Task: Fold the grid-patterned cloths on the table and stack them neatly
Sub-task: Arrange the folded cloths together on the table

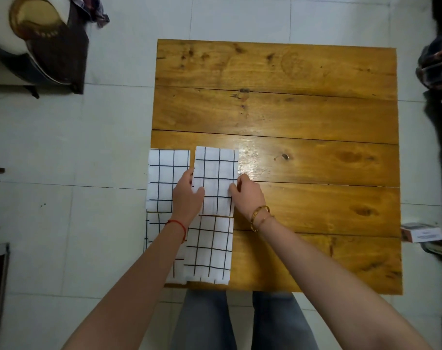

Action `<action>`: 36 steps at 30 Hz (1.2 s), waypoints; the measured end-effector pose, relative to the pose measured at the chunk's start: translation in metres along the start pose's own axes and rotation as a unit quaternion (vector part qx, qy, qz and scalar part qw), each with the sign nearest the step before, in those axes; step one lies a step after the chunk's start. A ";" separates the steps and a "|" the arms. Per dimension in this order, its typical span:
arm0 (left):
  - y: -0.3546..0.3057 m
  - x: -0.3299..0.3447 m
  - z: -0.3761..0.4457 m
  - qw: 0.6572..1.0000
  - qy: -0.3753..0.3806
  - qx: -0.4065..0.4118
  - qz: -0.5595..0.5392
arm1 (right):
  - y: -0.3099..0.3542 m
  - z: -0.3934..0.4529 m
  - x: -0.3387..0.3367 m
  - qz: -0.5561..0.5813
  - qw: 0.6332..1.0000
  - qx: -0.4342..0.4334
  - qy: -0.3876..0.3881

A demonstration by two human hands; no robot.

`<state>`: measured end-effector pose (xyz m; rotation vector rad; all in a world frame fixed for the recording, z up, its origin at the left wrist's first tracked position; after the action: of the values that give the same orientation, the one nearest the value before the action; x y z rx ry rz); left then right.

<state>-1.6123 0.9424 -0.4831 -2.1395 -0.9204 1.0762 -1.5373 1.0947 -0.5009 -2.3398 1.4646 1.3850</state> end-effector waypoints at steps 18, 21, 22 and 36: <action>0.032 -0.072 -0.003 0.991 -0.084 0.069 0.071 | 0.000 -0.017 0.013 0.017 0.995 0.015 -0.100; 0.049 -0.093 0.005 0.992 -0.103 0.002 0.071 | 0.007 -0.014 0.018 -0.001 0.997 0.000 -0.077; 0.054 -0.096 0.007 0.993 -0.092 -0.012 0.076 | 0.009 -0.013 0.019 -0.015 0.997 -0.008 -0.071; 0.073 -0.089 0.015 0.997 -0.013 -0.005 0.081 | 0.009 -0.016 0.026 -0.180 0.978 -0.069 -0.080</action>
<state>-1.6407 0.8324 -0.5043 -2.2453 -0.7757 1.1823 -1.5299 1.0639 -0.5064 -2.3526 0.8732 1.5642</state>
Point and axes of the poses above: each hand's wrist, its own z-axis towards the middle knuckle, its own x-axis out of the palm, y = z × x, the point moved 5 cm from there along z, towards the middle knuckle, and after that the axes turned 10 degrees about -z, right-handed, at the moved point
